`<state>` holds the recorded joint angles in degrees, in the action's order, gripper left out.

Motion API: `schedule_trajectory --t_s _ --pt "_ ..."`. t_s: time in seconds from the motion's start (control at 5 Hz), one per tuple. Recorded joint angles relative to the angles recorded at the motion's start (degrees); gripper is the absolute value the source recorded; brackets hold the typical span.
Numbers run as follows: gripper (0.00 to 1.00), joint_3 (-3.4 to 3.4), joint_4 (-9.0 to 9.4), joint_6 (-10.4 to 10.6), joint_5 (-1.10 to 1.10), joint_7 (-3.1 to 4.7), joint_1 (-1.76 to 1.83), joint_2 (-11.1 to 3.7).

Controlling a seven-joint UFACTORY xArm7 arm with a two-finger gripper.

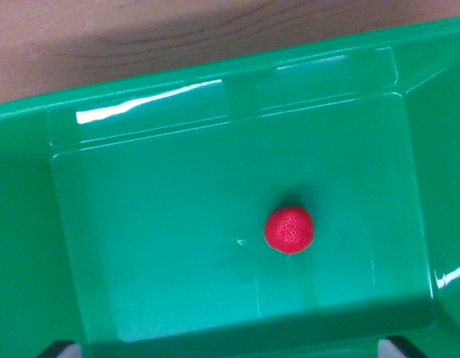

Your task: Pick fruit

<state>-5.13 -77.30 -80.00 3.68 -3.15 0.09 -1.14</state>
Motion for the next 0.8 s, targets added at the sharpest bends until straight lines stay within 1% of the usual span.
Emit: schedule_trajectory --t_s 0.2,0.4,0.6,0.8 --pt "0.00 0.00 0.00 0.00 0.00 0.00 0.00 0.00" --pt "0.00 -0.06 1.44 2.39 0.04 0.44 -0.07 -0.86" --pt "0.00 -0.06 1.44 2.39 0.04 0.44 -0.07 -0.86" --pt "0.00 -0.13 2.94 4.89 0.07 0.90 -0.15 -1.76"
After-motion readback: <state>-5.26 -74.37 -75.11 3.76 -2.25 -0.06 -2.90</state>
